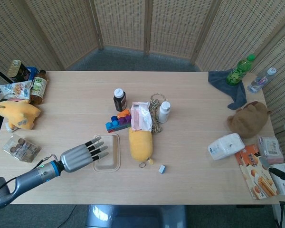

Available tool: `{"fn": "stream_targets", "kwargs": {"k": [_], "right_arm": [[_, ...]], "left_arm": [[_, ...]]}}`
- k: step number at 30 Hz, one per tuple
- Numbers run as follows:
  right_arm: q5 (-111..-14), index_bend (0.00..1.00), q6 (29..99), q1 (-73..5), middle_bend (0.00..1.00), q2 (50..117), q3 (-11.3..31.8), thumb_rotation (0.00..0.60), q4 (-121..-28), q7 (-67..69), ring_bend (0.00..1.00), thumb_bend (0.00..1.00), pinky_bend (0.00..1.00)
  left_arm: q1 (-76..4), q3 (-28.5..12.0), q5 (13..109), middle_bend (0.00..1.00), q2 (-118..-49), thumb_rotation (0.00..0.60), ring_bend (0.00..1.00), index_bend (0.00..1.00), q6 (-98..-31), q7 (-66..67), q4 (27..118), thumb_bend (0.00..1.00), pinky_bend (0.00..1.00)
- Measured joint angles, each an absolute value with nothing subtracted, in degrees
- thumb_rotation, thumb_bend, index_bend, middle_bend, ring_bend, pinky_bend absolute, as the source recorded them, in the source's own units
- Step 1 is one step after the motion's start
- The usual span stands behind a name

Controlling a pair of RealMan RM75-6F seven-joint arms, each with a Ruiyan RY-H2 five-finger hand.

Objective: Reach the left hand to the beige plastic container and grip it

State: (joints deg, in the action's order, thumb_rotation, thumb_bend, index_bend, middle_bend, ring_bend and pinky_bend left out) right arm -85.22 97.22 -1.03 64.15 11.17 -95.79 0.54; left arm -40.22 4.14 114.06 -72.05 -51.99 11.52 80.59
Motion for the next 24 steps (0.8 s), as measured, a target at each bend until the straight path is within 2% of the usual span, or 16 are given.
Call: {"fn": "stream_targets", "kwargs": {"k": [19, 22, 24], "right_arm": [[-84.9, 0.0, 97.25, -0.82, 0.0, 63.22, 11.5, 0.6, -96.37, 3.03, 0.0, 0.0, 0.0], [-84.87, 0.0, 97.25, -0.78, 0.0, 63.03, 11.54, 0.6, -96.5, 3.42, 0.0, 0.0, 0.0], [-84.92, 0.0, 97.25, -0.76, 0.0, 62.94, 11.54, 0.6, -96.56, 3.6, 0.0, 0.0, 0.0]], "left_arm": [[-46.41, 3.22, 108.23, 0.0, -84.14, 0.6, 0.0, 0.0, -44.53, 17.02, 72.23, 0.0, 0.08], [-46.86, 3.73, 107.39, 0.0, -85.33, 0.6, 0.0, 0.0, -43.65, 17.98, 71.7, 0.0, 0.15], [-46.92, 3.87, 107.08, 0.0, -86.14, 0.6, 0.0, 0.03, -43.85, 18.57, 71.43, 0.0, 0.28]]}}
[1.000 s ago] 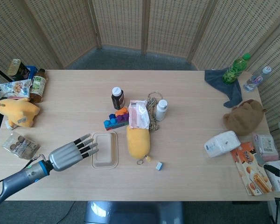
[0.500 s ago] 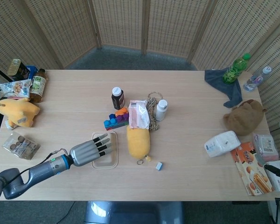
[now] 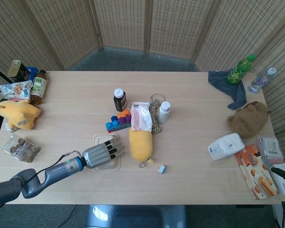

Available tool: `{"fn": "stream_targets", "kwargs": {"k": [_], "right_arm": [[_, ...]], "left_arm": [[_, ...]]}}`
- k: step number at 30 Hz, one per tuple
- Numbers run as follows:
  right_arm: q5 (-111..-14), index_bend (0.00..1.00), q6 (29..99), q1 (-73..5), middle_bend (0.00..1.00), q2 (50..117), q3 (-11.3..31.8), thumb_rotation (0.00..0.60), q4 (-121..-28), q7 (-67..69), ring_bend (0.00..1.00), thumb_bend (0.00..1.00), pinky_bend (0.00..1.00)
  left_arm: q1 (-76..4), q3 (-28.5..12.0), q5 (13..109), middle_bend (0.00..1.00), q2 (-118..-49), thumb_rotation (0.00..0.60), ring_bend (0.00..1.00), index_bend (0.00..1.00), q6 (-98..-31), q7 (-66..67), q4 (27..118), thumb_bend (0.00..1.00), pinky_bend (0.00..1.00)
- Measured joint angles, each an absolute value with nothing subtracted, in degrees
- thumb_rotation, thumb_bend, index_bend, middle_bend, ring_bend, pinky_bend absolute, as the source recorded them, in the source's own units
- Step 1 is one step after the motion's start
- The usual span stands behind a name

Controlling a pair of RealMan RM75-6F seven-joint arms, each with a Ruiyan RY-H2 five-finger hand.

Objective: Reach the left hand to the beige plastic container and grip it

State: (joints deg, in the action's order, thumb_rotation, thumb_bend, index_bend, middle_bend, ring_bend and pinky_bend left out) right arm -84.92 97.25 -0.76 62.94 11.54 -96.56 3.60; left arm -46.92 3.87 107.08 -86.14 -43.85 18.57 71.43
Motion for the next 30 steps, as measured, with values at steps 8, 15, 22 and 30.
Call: {"fn": "stream_targets", "kwargs": {"k": [8, 15, 22, 30], "right_arm": [[-85.21, 0.0, 97.46, -0.64, 0.0, 62.68, 11.47, 0.6, -96.82, 4.01, 0.0, 0.0, 0.0], [-85.17, 0.0, 97.42, -0.57, 0.0, 62.42, 11.47, 0.6, -96.96, 4.58, 0.0, 0.0, 0.0], [-85.66, 0.0, 97.65, -0.46, 0.0, 62.45, 11.22, 0.6, -97.26, 4.44, 0.0, 0.0, 0.0], [-86.26, 0.0, 97.93, -0.39, 0.0, 62.76, 10.92, 0.6, -97.51, 3.82, 0.0, 0.0, 0.0]], "left_arm": [[-46.24, 4.2, 105.99, 0.55, -89.45, 0.6, 0.63, 0.66, -46.11, 22.46, 69.68, 0.0, 0.82], [-45.74, 4.51, 105.83, 0.71, -89.43, 0.6, 0.77, 0.83, -49.8, 23.58, 69.78, 0.0, 0.9], [-45.87, 3.67, 105.87, 0.72, -84.76, 0.6, 0.78, 0.84, -53.34, 23.97, 75.14, 0.0, 0.9], [-46.72, -0.43, 104.9, 0.72, -73.98, 0.6, 0.78, 0.83, -57.16, 25.8, 87.5, 0.0, 0.9]]}}
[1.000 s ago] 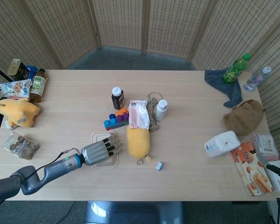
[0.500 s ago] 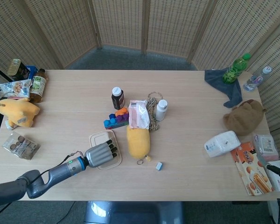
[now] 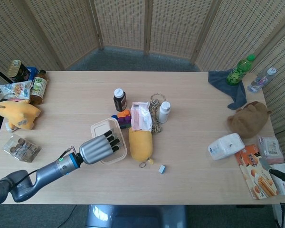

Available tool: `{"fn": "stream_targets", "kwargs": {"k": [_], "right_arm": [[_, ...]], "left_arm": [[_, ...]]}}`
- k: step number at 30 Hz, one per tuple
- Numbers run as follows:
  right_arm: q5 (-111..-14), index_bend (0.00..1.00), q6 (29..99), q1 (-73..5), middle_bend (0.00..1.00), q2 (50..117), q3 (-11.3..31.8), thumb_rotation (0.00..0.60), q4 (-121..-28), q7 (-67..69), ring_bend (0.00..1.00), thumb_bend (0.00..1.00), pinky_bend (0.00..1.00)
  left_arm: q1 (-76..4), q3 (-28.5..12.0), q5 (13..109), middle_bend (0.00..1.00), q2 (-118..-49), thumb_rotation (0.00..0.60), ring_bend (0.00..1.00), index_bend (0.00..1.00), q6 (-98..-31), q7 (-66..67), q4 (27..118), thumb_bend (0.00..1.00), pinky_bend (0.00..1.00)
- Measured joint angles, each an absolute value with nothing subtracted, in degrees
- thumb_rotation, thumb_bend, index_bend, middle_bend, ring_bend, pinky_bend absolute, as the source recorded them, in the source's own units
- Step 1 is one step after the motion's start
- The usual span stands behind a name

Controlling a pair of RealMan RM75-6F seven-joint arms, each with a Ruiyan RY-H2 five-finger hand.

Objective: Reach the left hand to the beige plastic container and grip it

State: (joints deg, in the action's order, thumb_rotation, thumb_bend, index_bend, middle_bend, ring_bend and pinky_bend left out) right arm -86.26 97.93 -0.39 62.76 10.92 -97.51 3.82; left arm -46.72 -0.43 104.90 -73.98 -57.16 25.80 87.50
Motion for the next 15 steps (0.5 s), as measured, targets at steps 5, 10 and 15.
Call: {"fn": "stream_targets", "kwargs": {"k": [5, 10, 15], "right_arm": [[-86.51, 0.0, 98.21, -0.3, 0.0, 62.84, 10.85, 0.6, -97.69, 3.74, 0.0, 0.0, 0.0], [-86.63, 0.0, 98.45, -0.16, 0.0, 62.73, 10.86, 0.6, -98.08, 4.09, 0.0, 0.0, 0.0], [-86.74, 0.0, 98.48, -0.02, 0.0, 62.38, 10.77, 0.6, -98.56, 4.47, 0.0, 0.0, 0.0]], "left_arm": [[-47.72, -5.06, 103.41, 0.7, -66.81, 0.6, 0.78, 0.82, -58.79, 28.27, 94.19, 0.0, 0.9], [-49.0, -9.32, 102.39, 0.69, -61.75, 0.6, 0.78, 0.81, -60.04, 30.89, 98.89, 0.0, 0.9], [-49.98, -11.6, 100.97, 0.69, -59.45, 0.6, 0.78, 0.81, -59.85, 32.8, 101.86, 0.0, 0.9]]}}
